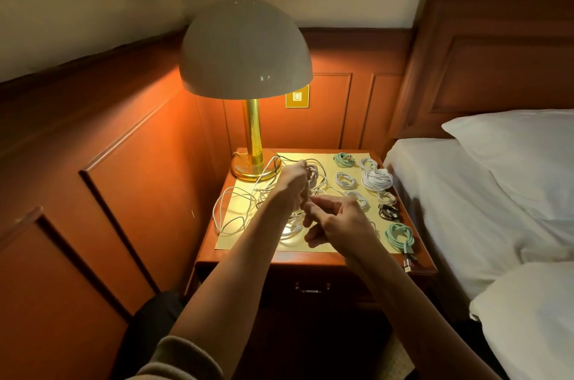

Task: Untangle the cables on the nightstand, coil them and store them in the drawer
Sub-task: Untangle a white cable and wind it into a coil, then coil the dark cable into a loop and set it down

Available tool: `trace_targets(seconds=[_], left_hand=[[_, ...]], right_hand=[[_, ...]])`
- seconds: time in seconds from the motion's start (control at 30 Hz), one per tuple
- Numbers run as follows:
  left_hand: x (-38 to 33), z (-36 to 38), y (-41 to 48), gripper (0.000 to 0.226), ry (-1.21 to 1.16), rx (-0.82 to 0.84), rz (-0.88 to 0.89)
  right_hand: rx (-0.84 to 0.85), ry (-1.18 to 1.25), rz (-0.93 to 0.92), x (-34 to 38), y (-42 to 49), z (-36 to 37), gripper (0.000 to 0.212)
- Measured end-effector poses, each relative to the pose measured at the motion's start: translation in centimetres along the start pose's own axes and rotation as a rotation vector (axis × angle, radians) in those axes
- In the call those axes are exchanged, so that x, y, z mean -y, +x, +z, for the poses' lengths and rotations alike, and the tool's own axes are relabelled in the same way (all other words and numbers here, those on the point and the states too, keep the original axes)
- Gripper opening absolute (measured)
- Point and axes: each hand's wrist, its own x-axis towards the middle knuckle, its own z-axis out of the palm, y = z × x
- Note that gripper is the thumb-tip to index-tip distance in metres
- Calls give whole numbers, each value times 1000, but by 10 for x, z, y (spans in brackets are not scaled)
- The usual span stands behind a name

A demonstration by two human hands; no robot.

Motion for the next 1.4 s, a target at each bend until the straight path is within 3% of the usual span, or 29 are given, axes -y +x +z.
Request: trace_targets(seconds=[0.17, 0.3, 0.5, 0.57, 0.63, 0.73, 0.9, 0.97, 1.07, 1.13, 1.3, 1.4], left_hand=[[4, 9, -2, 37, -9, 0, -90], [17, 8, 2, 37, 17, -32, -122], [49, -11, 3, 41, 96, -53, 6], [56, -17, -4, 49, 225, -26, 114], [60, -19, -13, 52, 392, -1, 205], [59, -13, -17, 52, 471, 43, 268], [38, -6, -10, 48, 326, 280, 153], [27, -9, -5, 45, 321, 323, 117], [13, -12, 7, 44, 362, 382, 99], [8, -10, 16, 43, 386, 378, 97], [-1, -3, 53, 44, 281, 402, 10], [-10, 8, 102, 47, 437, 238, 97]], right_hand=[[-20, 7, 23, -5, -6, 0, 23], [-6, 5, 57, -12, -13, 3, 12], [64, -290, 179, -31, -9, -17, 21], [26, -586, 201, -39, -1, -28, 39], [-42, -866, 138, -44, 5, -34, 70], [-56, -957, -61, -42, 9, -34, 93], [-125, -950, -340, -33, 36, -47, 61], [-82, -928, -385, -26, 49, -57, 62], [-47, -915, -423, -20, 65, -69, 82], [8, -919, -443, -22, 78, -74, 87], [-23, -915, -404, -31, 115, -85, 71], [-142, -893, -286, -36, 141, -98, 70]])
